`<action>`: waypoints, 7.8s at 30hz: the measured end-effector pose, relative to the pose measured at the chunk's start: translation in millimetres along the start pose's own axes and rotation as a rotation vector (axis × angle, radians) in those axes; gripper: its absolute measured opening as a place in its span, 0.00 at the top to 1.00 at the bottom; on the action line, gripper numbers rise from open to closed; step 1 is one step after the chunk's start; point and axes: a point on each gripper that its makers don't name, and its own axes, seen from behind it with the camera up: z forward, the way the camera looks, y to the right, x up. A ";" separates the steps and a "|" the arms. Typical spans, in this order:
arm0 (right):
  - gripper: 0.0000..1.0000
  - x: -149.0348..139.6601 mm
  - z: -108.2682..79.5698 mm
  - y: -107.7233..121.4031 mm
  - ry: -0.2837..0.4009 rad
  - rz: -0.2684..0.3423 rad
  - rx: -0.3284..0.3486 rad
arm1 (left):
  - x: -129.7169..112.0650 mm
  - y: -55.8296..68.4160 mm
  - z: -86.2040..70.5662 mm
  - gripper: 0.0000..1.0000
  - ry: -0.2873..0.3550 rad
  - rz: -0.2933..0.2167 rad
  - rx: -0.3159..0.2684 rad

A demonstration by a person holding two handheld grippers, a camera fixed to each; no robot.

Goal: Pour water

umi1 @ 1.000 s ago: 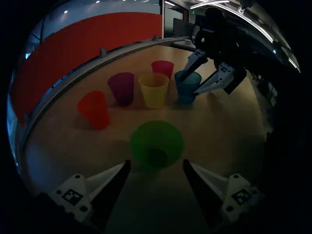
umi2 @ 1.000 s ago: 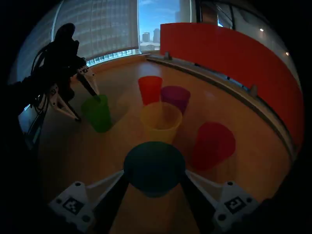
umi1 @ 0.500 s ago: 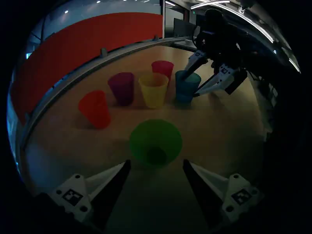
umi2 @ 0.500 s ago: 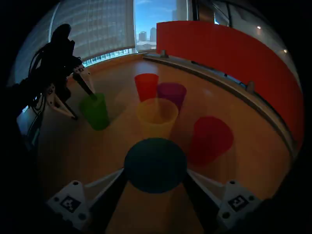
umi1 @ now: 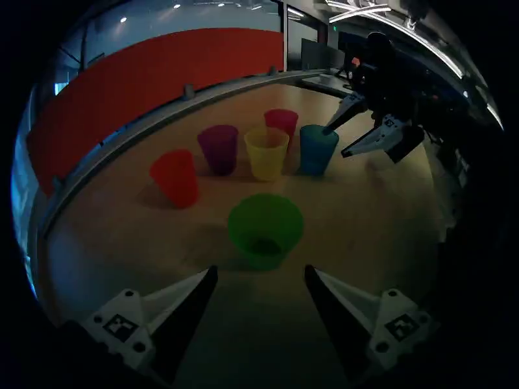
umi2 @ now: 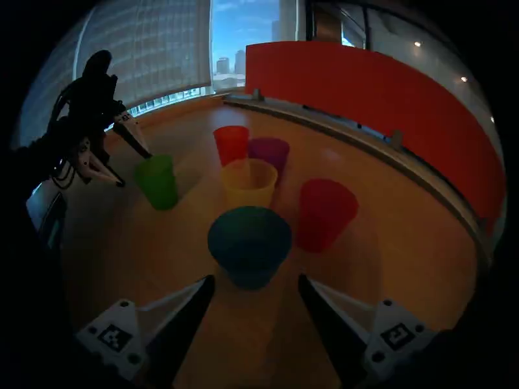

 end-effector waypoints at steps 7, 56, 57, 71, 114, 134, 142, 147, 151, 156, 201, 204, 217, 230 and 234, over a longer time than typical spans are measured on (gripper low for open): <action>0.00 -5.6 -24.5 0.7 0.067 0.034 -0.077 | -0.5 -6.2 -23.7 0.00 0.082 -0.042 0.070; 0.00 42.8 -170.4 89.6 0.648 0.288 -0.780 | 48.3 -106.8 -149.6 0.00 0.718 -0.329 0.804; 0.00 43.6 -170.8 90.8 0.652 0.286 -0.786 | 49.5 -107.5 -149.4 0.00 0.721 -0.328 0.812; 0.01 54.5 -174.0 99.1 0.698 0.369 -0.777 | 41.1 -111.1 -139.7 0.00 0.764 -0.349 0.899; 0.01 66.2 -176.5 94.3 0.688 0.368 -0.775 | -3.2 -117.5 -96.3 0.00 0.716 -0.387 0.884; 0.01 70.8 -172.0 87.1 0.681 0.307 -0.764 | -4.2 -115.3 -96.8 0.00 0.711 -0.377 0.886; 0.01 68.7 -165.7 90.4 0.692 0.231 -0.802 | -4.4 -115.4 -96.2 0.00 0.712 -0.377 0.885; 0.00 60.1 -154.2 96.5 0.700 0.215 -0.820 | -4.3 -115.0 -96.4 0.00 0.711 -0.377 0.886; 0.00 49.2 -142.4 101.1 0.714 0.224 -0.825 | -4.4 -114.9 -96.3 0.00 0.711 -0.377 0.886; 0.00 38.5 -125.3 99.4 0.711 0.235 -0.806 | -4.7 -114.8 -96.3 0.00 0.712 -0.377 0.886; 0.00 11.4 -102.7 106.6 0.682 0.299 -0.786 | -3.8 -115.9 -94.9 0.00 0.712 -0.377 0.886; 0.00 11.1 -103.0 106.9 0.682 0.299 -0.785 | -3.6 -115.8 -94.7 0.00 0.712 -0.377 0.885; 0.00 11.0 -101.7 108.0 0.680 0.302 -0.785 | -3.3 -115.7 -95.0 0.00 0.712 -0.377 0.885; 0.00 11.8 -102.1 108.0 0.680 0.301 -0.785 | -3.7 -115.4 -95.9 0.00 0.712 -0.377 0.885; 0.00 11.6 -102.2 107.8 0.680 0.301 -0.785 | -3.8 -115.2 -95.9 0.00 0.712 -0.377 0.886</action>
